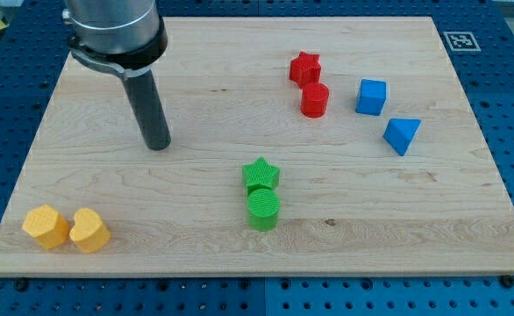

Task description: Slide the blue cube to the top right

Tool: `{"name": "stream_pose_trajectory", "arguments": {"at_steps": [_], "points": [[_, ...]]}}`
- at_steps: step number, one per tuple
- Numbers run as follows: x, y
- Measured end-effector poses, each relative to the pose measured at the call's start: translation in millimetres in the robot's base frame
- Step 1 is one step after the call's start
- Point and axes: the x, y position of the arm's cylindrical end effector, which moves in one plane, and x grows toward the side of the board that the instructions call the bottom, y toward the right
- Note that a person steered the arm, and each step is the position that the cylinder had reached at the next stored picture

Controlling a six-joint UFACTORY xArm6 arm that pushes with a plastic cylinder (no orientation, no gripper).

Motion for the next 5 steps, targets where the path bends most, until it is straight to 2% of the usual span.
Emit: {"name": "stream_pose_trajectory", "arguments": {"at_steps": [2,4,5], "points": [[-17.3,92.6],[-17.3,197.3],[-17.1,228.7]]}}
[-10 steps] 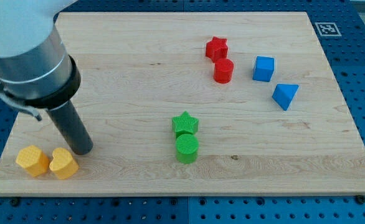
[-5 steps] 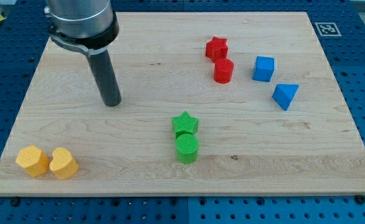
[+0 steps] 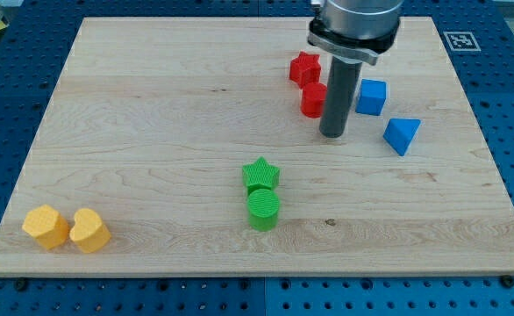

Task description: Slide the blue cube to the top right

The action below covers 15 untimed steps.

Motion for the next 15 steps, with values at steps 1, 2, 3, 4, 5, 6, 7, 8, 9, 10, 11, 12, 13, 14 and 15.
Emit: {"name": "stream_pose_trajectory", "arguments": {"at_steps": [1,2,3,4,5,6,7,8,9,10,11,12,13,14,15], "points": [[-0.8,0.0],[-22.3,14.1],[-34.6,39.2],[-34.6,64.8],[-34.6,66.1],[-35.0,66.1],[-46.2,72.8],[-60.7,87.4],[-72.1,96.8],[-84.0,102.2],[-103.6,106.4],[-125.4,111.7],[-148.9,117.7],[-174.6,126.2],[-191.6,130.4]]}}
